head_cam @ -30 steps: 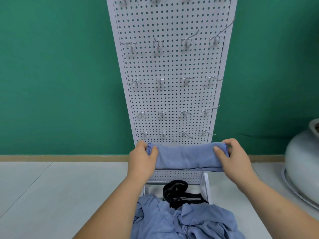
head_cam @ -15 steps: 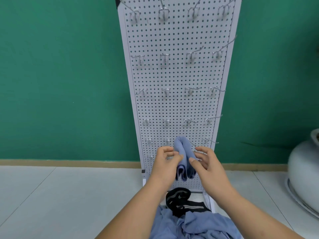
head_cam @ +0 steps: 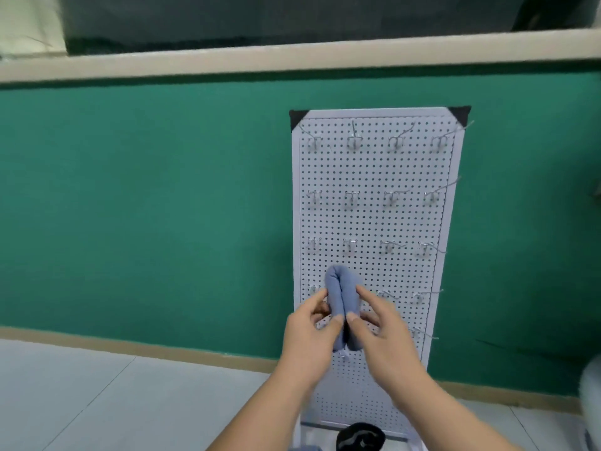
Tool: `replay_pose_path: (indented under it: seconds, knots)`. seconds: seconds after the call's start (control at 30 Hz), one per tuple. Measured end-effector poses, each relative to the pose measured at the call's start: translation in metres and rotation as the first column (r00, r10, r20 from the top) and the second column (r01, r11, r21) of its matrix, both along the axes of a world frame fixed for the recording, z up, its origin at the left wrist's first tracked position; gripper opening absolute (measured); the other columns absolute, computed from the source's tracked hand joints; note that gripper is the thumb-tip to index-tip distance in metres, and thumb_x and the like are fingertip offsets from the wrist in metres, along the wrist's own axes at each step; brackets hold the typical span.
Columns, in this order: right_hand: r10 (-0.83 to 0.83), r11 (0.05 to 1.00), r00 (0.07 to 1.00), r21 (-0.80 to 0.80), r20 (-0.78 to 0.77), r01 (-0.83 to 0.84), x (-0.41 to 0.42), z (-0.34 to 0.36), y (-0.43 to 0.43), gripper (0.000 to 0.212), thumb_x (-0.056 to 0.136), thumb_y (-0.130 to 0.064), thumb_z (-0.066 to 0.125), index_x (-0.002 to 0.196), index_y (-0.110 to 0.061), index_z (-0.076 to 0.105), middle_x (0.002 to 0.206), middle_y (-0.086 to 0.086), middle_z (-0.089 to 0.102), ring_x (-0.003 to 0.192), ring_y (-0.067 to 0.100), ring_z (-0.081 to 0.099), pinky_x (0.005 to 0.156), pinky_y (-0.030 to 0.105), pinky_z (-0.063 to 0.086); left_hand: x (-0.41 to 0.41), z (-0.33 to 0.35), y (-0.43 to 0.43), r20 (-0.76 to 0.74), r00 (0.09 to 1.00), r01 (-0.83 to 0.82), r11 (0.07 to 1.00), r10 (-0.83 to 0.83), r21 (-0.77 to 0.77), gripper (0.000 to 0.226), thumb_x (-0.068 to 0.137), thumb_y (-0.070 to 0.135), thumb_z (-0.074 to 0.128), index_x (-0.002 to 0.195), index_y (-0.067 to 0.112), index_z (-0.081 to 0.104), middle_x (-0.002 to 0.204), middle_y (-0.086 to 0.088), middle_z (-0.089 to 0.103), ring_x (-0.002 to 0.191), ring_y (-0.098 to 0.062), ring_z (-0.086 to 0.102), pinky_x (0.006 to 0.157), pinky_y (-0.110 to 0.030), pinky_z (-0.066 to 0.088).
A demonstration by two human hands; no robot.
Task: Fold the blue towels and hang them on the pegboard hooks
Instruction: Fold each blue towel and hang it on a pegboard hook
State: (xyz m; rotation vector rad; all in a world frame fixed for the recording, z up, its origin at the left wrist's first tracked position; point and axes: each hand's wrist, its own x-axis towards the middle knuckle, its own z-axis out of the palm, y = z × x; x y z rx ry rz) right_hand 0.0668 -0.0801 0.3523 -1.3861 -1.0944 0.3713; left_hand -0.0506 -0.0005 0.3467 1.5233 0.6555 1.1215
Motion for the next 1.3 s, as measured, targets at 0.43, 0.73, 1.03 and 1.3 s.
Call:
replay_pose_path:
  seconds: [0.43,0.73,1.03,1.3]
  knots:
    - [-0.272,0.917,0.889,0.378,0.368,0.124,-0.013,0.200,0.094,0.041,0.103,-0.016,0.061,0.137,-0.038,0.063,0.107,-0.021,0.073,0.094,-0.006,0.065,0.083,0.002,0.045,-0.027,0.192,0.088,0.137,0.935,-0.352,0.809,0.327,0.470,0.052,0.098,0.008,0.061,0.140,0.037,0.063,0.125,0.023,0.071,0.115,0.000,0.068,0.105,-0.032,0.054]
    - [-0.412,0.873,0.805,0.437,0.427,0.215,0.010,0.264,0.163,0.040,0.104,-0.016,0.050,0.132,-0.039,0.065,0.089,-0.006,0.072,0.076,0.018,0.062,0.069,0.033,0.049,-0.006,0.261,0.146,0.178,0.873,-0.476,0.720,0.453,0.504,0.051,0.096,0.005,0.054,0.130,0.040,0.069,0.105,0.024,0.071,0.091,-0.005,0.068,0.081,-0.017,0.053]
    - [-0.398,0.911,0.723,0.152,0.565,0.383,0.029,0.252,0.200,0.031,0.097,-0.004,0.044,0.112,-0.020,0.065,0.082,0.000,0.056,0.082,0.031,0.057,0.071,0.039,0.051,0.027,0.245,0.196,-0.120,0.836,-0.419,0.764,0.535,0.491,0.046,0.100,0.010,0.060,0.142,0.029,0.063,0.128,0.004,0.070,0.108,-0.021,0.064,0.086,-0.025,0.043]
    - [-0.258,0.965,0.789,0.114,0.558,0.236,0.032,0.203,0.191,0.056,0.104,-0.025,0.056,0.156,-0.030,0.037,0.132,0.001,0.066,0.115,0.026,0.064,0.096,0.044,0.054,0.029,0.199,0.190,-0.136,0.894,-0.318,0.820,0.426,0.475,0.048,0.102,0.020,0.064,0.145,0.039,0.056,0.129,0.009,0.069,0.110,-0.013,0.069,0.100,-0.037,0.056]
